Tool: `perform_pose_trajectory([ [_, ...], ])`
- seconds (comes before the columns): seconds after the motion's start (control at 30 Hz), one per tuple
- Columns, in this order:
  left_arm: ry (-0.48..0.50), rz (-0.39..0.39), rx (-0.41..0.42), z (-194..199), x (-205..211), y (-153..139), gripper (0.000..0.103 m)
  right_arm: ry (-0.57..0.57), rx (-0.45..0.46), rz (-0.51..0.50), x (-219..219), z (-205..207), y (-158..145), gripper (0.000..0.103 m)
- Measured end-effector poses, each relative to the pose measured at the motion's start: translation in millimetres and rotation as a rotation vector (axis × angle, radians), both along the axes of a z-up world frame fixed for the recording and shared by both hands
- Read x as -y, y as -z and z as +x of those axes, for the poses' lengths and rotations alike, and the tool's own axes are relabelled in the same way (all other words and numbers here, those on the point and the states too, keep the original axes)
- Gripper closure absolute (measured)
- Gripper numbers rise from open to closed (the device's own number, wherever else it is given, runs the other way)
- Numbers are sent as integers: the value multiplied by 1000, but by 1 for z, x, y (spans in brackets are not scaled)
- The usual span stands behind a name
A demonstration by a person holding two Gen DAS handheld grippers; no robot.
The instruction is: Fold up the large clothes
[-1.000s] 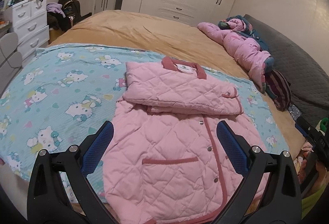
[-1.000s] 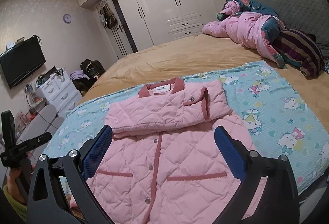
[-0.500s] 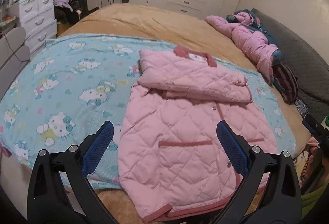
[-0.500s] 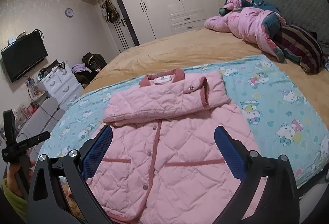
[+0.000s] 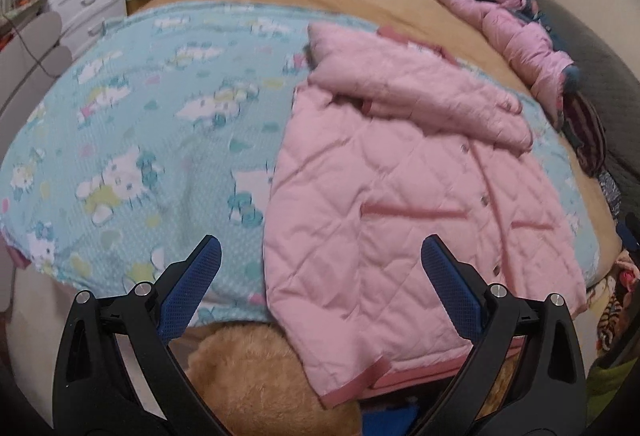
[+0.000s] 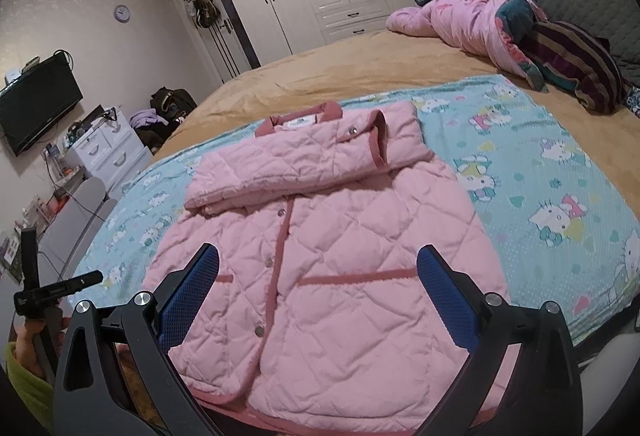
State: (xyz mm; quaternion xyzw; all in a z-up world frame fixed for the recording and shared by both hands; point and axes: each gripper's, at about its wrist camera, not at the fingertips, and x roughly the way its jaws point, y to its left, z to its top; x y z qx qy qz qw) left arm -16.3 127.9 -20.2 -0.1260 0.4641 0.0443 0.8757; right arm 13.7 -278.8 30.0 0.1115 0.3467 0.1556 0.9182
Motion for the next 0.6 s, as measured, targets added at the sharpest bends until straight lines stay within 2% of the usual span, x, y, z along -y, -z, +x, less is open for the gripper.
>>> perform_pose_trajectory([
  [0.4,17,-57,-192,3,4,61,9,32,-80,-21,24,-9,41,4],
  [0.6,29,-85,-263,6,14,85,9,56,-93,-18,36,-13,48,4],
])
